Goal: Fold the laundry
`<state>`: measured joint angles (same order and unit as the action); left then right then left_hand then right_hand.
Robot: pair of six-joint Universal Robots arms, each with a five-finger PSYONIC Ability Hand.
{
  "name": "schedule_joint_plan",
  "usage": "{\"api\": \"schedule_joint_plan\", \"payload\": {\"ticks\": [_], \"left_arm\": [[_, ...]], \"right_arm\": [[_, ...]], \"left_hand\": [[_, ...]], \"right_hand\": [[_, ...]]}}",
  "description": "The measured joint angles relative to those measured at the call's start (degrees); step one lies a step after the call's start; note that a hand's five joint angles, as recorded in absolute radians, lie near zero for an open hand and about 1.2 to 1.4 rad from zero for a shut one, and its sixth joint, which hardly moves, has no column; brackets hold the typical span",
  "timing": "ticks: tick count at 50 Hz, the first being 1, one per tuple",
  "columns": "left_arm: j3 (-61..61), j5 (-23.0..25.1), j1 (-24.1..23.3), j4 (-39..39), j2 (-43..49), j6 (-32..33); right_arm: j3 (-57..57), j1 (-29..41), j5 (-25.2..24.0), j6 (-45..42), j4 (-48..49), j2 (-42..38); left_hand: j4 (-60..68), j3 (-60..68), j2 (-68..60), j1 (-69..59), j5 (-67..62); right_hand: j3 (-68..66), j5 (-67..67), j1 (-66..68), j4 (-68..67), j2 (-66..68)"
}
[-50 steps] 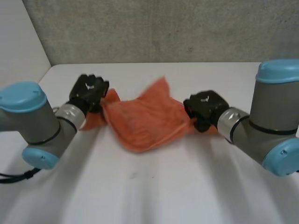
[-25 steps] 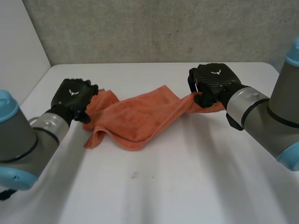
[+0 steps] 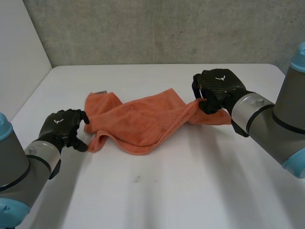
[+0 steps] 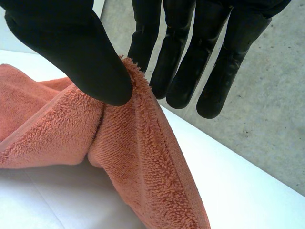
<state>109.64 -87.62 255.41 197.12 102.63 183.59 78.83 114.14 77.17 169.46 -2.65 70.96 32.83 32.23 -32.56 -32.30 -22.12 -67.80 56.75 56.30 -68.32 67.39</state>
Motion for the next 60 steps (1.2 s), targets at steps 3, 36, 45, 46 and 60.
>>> {"api": "schedule_joint_plan", "payload": {"ticks": [3, 36, 45, 46, 60], "left_arm": [[-0.56, 0.17, -0.10, 0.34, 0.92, -1.11], [-9.48, 0.32, -4.57, 0.92, 13.06, -1.44], [-15.58, 0.09, -5.51, 0.99, 19.26, -1.06], [-16.16, 0.06, -5.55, 1.00, 19.77, -1.00], [-25.09, -0.32, -5.72, 2.54, 26.52, -0.27]], "right_arm": [[0.13, 0.01, 0.00, -0.01, 0.00, -0.05], [0.49, 0.26, 0.00, -0.48, 0.10, -3.14], [0.18, 0.05, -0.07, -0.54, 0.10, -4.25], [0.16, 0.05, -0.07, -0.54, 0.10, -4.31], [0.18, 0.16, -0.09, -0.63, 0.10, -4.95]], "left_hand": [[0.00, 0.00, 0.00, 0.00, 0.00], [6.91, 7.37, -7.15, -7.65, -7.18], [6.92, 7.37, -7.15, -7.65, -7.19], [6.92, 7.38, -7.15, -7.65, -7.19], [35.20, 35.56, -35.57, -33.07, -33.02]], "right_hand": [[0.00, 0.00, 0.00, 0.00, 0.00], [0.00, 0.00, 0.00, 0.00, 0.00], [0.00, 0.00, 0.00, 0.00, 0.00], [0.00, 0.00, 0.00, 0.00, 0.00], [0.00, 0.00, 0.00, 0.00, 0.00]]}}
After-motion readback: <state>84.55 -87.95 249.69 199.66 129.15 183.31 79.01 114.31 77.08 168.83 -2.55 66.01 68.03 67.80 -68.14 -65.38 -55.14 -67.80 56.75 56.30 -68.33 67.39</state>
